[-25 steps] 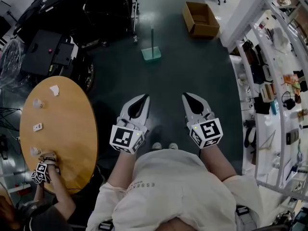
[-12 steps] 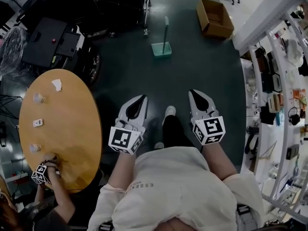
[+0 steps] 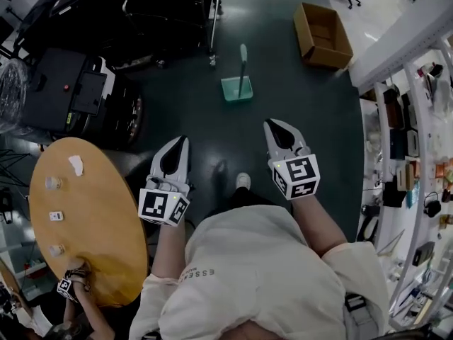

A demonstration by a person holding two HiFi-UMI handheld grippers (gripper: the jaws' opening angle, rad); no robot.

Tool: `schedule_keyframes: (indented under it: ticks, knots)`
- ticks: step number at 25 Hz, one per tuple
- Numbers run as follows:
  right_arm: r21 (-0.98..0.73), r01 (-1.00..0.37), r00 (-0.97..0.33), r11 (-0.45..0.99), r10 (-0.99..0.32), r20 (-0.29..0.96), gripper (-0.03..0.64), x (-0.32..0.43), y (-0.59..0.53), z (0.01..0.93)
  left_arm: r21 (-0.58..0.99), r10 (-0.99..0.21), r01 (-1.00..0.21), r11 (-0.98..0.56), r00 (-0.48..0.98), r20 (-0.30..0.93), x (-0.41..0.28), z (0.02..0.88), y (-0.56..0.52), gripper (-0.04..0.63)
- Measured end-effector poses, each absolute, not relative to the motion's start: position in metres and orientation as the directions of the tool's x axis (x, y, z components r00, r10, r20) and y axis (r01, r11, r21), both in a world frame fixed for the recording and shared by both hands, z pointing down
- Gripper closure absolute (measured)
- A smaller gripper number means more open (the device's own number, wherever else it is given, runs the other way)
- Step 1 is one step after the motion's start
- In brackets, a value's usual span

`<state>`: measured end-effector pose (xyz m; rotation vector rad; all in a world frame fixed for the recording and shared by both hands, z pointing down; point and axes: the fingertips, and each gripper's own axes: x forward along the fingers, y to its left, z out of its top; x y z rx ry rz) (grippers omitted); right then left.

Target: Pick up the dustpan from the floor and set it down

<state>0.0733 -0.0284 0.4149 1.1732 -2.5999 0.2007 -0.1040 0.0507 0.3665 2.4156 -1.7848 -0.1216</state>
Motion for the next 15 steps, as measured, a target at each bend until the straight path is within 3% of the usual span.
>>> schedule_keyframes:
  ticks: [5,14,15]
  knots:
    - [-0.011,-0.75,-0.614,0.662,-0.688,0.387,0.626,0.052,-0.112,0.443,0.177,-0.959,-0.948,-0.264,0.278,0.059,-0.128,0.38,-0.031,0.588]
    - [-0.041,-0.763,-0.576,0.645,-0.651,0.493,0.626,-0.005,-0.259,0.493,0.23,-0.916,-0.905,-0.358,0.388,0.1,-0.155,0.431,-0.199,0.58]
    - [-0.043,-0.771,-0.564,0.635,-0.649,0.511,0.593,-0.012,-0.277,0.502,0.248,-0.907,-0.894,-0.373,0.408,0.108,-0.159,0.436,-0.221,0.58]
